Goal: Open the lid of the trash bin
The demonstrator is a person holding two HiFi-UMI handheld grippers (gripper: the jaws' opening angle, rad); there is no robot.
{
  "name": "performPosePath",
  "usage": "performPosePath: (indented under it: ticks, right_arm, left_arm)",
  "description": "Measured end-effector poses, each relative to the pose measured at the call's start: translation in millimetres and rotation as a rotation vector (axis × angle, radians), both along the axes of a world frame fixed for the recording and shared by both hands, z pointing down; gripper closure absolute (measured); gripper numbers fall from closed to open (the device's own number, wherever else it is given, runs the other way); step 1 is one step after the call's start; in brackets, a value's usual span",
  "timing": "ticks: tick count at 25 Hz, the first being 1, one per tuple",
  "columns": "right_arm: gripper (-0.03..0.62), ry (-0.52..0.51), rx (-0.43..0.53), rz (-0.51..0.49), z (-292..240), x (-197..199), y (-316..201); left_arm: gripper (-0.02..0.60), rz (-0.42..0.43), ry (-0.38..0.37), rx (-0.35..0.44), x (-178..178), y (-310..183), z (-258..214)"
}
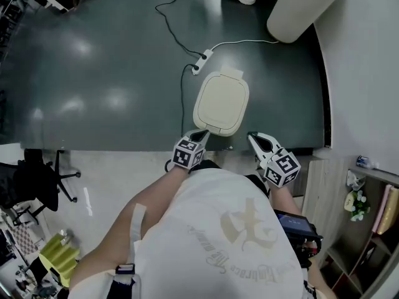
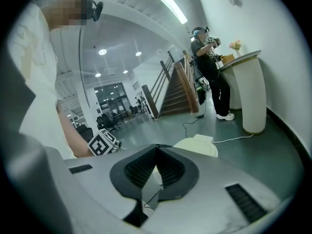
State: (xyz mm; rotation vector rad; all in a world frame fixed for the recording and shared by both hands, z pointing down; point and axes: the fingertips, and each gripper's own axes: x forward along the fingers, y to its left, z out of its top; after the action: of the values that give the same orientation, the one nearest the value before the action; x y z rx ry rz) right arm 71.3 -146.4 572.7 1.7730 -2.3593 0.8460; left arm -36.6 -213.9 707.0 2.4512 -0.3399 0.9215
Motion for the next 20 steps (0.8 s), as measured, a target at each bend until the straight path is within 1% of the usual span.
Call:
performPosePath:
  ticks: [4, 7, 11, 15, 17, 20]
  right_arm:
    - [0.588, 0.003, -0.025, 0.029, 5, 8, 10]
    - [0.588, 0.009, -0.046, 0.057, 10, 12, 16]
    - [0.588, 0.007, -0.059, 0.089, 11, 17, 19]
    - [0.588, -0.007, -0.076, 0.103, 18, 19, 29]
    - [0.588, -0.013, -0.082, 0.106, 22, 21, 33]
    - [0.588, -0.016, -0.092, 0.112, 23, 24, 38]
  left_arm:
    - [0.568, 0.024, -0.028, -0.006, 15, -3, 22]
    - [0.568, 0.04, -0.055, -0.025, 21, -3, 37]
    - [0.568, 0.061, -0.116, -0.047, 24, -1, 54]
    - [0.568, 0.079, -0.166, -0.04, 25, 7, 68]
    - [0.568, 0.077, -0.179, -0.037, 26, 9, 72]
    - [0.568, 0.076, -0.173, -0.039, 30, 14, 73]
